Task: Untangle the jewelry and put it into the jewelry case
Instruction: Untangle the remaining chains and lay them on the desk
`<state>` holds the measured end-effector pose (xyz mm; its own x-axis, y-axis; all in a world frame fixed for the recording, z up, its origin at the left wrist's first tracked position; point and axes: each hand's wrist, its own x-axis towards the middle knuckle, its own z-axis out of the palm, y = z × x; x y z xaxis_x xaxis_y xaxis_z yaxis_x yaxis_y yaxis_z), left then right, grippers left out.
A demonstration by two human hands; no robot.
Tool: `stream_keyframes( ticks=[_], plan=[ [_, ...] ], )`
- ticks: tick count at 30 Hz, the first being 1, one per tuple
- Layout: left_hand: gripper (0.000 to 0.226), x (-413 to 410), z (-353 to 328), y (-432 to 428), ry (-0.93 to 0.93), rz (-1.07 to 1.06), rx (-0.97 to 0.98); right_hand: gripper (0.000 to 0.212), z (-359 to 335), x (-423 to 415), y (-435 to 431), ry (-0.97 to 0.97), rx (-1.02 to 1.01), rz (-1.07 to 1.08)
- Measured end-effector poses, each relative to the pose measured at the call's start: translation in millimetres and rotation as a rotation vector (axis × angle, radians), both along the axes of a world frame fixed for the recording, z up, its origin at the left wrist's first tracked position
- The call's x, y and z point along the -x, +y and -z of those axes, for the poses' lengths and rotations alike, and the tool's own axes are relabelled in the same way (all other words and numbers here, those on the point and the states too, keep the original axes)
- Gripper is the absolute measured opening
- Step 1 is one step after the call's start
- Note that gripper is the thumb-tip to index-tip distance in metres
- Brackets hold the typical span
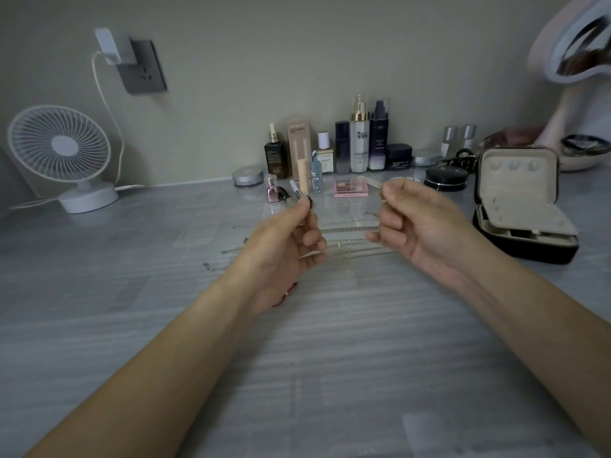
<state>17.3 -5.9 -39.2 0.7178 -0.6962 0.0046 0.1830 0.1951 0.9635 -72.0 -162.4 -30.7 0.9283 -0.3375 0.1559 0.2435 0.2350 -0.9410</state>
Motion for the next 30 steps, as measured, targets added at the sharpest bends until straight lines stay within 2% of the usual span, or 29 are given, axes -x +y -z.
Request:
stream_keyframes(
  ticks=[4,15,23,26,30],
  plan=[
    [0.029,-2.5,-0.1,1.5,0.010,0.002,0.013,0.019,-0.1,0.4,-2.3,-0.006,0.051,0.008],
    [0.030,-6.8,1.3,4.6,-0.193,-0.031,-0.106,0.019,-1.6,1.6,-2.8,-0.012,0.055,0.058],
    [0.032,-9.2,-1.1,6.7,-0.025,-0.016,-0.037,0.025,2.0,-1.9,0.0,0.233,0.291,0.182],
    [0.031,-9.5,-0.8,5.8,0.055,-0.032,-0.006,0.024,1.7,-2.4,-3.9,0.259,0.297,0.253],
    [0.027,-7.4,3.0,3.5,0.036,-0.009,-0.055,0.025,1.9,-2.0,-6.8,0.276,0.249,0.287]
  ],
)
